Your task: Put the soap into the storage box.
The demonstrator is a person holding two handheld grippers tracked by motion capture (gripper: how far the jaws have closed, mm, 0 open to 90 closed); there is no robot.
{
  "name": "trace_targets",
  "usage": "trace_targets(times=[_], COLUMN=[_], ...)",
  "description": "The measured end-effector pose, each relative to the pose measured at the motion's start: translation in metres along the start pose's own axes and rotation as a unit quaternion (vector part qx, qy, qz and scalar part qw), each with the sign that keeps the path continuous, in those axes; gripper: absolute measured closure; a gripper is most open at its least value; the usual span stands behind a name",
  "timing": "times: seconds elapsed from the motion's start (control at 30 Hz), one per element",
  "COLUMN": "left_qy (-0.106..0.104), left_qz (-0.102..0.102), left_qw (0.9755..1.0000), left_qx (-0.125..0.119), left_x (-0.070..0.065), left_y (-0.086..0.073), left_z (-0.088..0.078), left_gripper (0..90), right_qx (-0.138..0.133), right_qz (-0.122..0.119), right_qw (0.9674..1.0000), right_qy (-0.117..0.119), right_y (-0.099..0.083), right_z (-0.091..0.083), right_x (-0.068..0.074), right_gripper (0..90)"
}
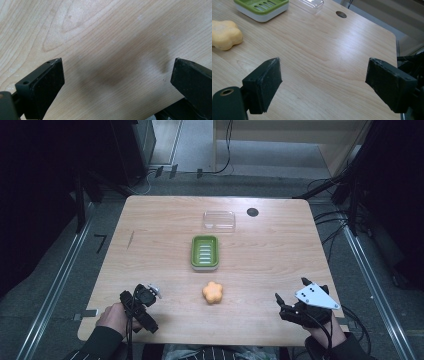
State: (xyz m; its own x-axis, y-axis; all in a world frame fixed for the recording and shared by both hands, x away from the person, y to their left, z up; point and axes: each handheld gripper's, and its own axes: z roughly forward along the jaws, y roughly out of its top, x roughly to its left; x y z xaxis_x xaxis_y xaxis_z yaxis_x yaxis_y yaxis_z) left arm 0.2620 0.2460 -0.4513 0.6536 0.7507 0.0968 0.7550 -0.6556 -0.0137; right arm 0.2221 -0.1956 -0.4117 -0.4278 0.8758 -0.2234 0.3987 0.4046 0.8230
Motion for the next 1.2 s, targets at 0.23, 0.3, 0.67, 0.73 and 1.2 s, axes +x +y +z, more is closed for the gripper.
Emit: trace_targets(times=[0.23,0.3,0.67,0.73,1.2], left_qy=[-0.004,-0.004,-0.011,-0.012,-0.009], left_qz=[0.006,0.005,0.017,0.019,0.042], left_qw=[1.0,1.0,0.9996,0.9995,0.9983], left_qx=[-0.002,-0.005,-0.02,-0.024,-0.039], left_x=[-0.002,-0.002,-0.008,-0.009,-0.022], left_y=[0.001,0.001,0.01,0.011,0.029], left_z=[0.0,-0.001,-0.004,-0.005,-0.013], left_gripper=[0.0,0.0,0.0,0.0,0.0], right_qx=[0.001,0.0,0.001,0.0,0.001], right_qz=[0.001,-0.003,-0.001,0.002,-0.001], right_qw=[1.0,1.0,1.0,1.0,1.0], right_qy=[0.001,0.0,-0.001,-0.001,0.001], right_y=[0.001,0.001,-0.001,0.0,0.0], right_z=[0.0,-0.001,0.0,0.0,0.0], right_x=[0.001,0.001,-0.001,0.0,0.0], right_gripper=[13.7,13.7,13.7,13.7,13.8])
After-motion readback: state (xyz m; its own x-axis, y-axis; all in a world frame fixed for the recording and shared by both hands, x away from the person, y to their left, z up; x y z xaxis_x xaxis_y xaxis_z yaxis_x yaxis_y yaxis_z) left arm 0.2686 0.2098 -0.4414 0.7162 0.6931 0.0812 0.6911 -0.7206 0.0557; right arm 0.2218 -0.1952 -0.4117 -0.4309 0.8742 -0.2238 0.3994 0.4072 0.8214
